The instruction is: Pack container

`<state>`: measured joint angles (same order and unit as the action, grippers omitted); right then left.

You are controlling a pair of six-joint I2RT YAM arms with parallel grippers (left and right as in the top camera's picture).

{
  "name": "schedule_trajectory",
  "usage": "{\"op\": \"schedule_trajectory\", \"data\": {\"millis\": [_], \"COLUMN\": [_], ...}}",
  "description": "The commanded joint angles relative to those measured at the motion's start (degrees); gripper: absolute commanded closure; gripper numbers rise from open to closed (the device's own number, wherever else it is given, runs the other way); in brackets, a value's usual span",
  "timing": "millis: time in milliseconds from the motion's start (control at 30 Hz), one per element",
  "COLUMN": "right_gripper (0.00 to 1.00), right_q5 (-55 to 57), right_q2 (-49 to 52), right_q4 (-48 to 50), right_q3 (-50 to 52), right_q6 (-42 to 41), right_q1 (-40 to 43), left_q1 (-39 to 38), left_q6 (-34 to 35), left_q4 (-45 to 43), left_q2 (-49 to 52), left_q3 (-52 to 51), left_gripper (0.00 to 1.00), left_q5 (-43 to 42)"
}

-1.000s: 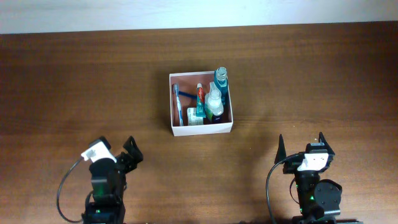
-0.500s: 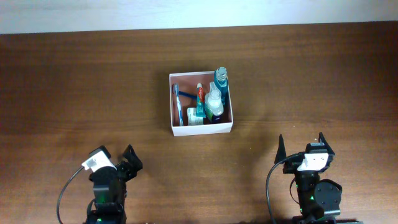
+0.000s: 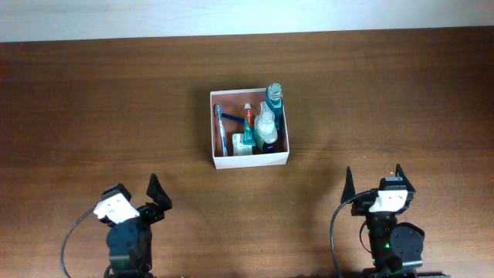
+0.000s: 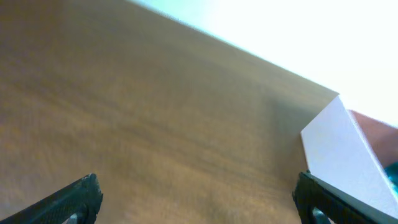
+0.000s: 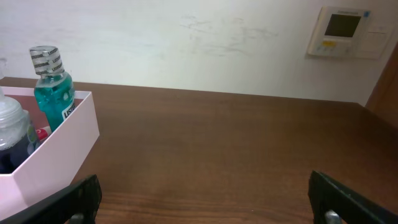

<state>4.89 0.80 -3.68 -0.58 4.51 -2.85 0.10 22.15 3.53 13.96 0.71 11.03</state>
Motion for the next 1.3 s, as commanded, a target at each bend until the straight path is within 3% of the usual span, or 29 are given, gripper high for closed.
{"op": "schedule_trajectory", "data": {"millis": [0, 300, 500, 1267], "right_gripper": [0.01, 0.01, 0.01, 0.01], "right_q5": [0.07, 0.07, 0.07, 0.07], "right_q2": [-0.59, -0.59, -0.59, -0.59], "right_q4": [-0.48, -0.48, -0.48, -0.48], "right_q3": [0.26, 0.26, 0.26, 0.26], "right_q6": [-0.07, -0.07, -0.07, -0.07], "right_q1": [0.35, 0.35, 0.35, 0.35], "left_q1": [0.17, -0.72, -3.52, -3.85], "left_q6": [-7.76, -19.89, -33.94, -34.25], "left_q4": [0.02, 0.33, 0.61, 0.61], "left_q2": [-5.49, -13.66, -13.66, -13.62], "left_q3": [-0.24, -0.24, -0.24, -0.20], "left_gripper": [0.00, 0.00, 0.01, 0.01], "left_q5": [0.61, -1.79, -5.03, -5.25]}}
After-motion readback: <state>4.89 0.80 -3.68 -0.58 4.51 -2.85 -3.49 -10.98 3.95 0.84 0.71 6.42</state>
